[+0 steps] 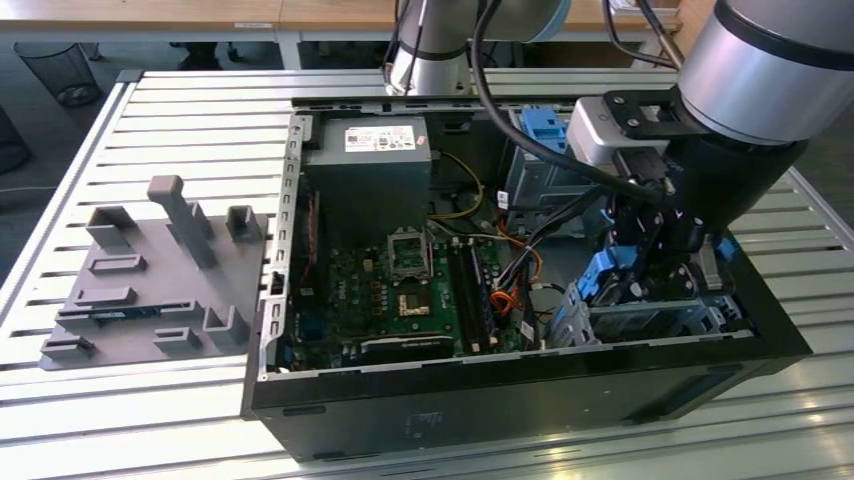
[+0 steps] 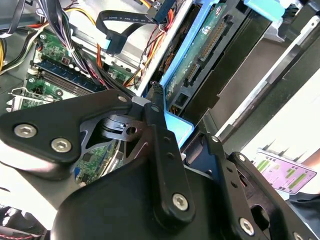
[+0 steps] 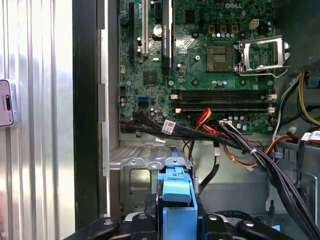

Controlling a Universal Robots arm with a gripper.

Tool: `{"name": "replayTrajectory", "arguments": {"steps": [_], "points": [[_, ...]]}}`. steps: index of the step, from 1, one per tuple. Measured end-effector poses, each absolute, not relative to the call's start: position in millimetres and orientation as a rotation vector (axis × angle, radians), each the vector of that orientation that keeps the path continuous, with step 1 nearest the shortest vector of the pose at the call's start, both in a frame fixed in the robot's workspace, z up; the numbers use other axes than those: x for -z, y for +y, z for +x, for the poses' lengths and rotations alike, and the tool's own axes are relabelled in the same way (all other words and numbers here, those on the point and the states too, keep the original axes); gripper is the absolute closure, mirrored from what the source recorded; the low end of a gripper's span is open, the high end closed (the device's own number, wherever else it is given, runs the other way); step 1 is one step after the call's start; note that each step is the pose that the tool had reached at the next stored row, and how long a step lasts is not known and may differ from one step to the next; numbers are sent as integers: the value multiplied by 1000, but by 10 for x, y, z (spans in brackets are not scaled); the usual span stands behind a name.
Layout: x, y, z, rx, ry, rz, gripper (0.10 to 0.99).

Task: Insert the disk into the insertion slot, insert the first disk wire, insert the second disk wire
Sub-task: 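Insert the disk into the insertion slot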

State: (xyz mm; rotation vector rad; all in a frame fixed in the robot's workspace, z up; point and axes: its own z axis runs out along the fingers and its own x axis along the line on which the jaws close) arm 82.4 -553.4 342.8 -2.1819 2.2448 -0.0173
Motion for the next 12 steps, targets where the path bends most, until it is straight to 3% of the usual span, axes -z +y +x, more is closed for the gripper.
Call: {"name": "replayTrajectory", "arguments": {"steps": [1,2,12], "points": [[-3422,-5535,824,17,2244,-2182,714],[-3418,-5535,824,17,2244,-2182,651],[-3473,-5534,824,17,2244,-2183,663]]}}
